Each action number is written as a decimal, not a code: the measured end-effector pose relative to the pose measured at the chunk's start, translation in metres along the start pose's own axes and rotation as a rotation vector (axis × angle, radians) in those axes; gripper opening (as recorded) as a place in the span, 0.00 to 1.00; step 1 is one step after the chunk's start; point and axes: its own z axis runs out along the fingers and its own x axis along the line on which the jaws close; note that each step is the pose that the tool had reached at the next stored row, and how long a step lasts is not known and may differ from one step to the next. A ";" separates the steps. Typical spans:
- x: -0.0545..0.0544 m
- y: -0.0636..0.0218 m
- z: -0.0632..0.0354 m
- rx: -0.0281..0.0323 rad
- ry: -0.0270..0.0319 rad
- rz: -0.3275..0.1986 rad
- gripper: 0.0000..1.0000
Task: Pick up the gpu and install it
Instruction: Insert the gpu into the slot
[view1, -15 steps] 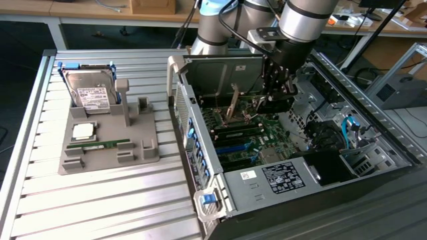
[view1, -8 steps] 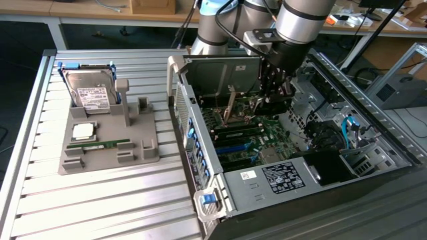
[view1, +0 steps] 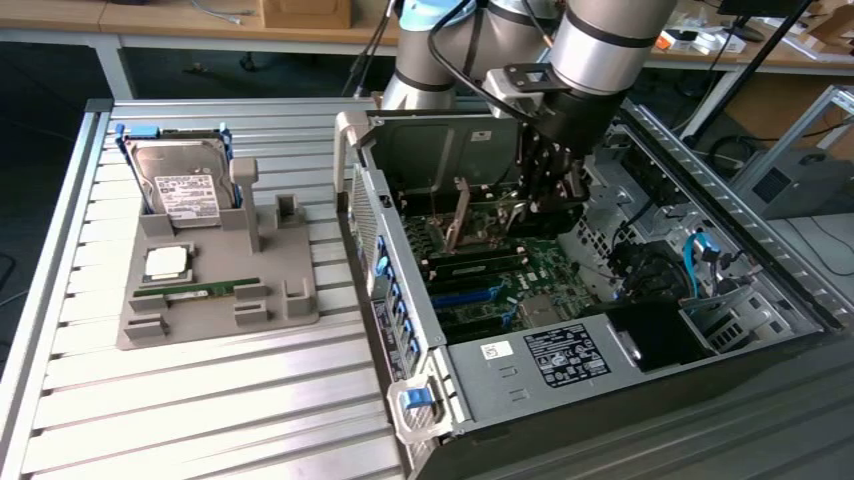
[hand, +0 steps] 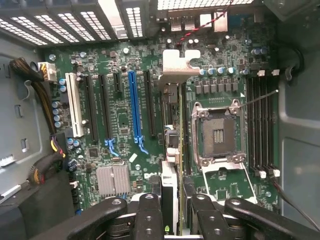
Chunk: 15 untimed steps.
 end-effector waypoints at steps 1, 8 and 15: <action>0.001 0.0005 0.0001 0.0000 -0.0001 -0.001 0.27; 0.003 0.0051 0.0008 -0.0001 -0.0002 -0.004 0.27; 0.008 0.0162 0.0008 -0.0001 -0.0001 -0.005 0.27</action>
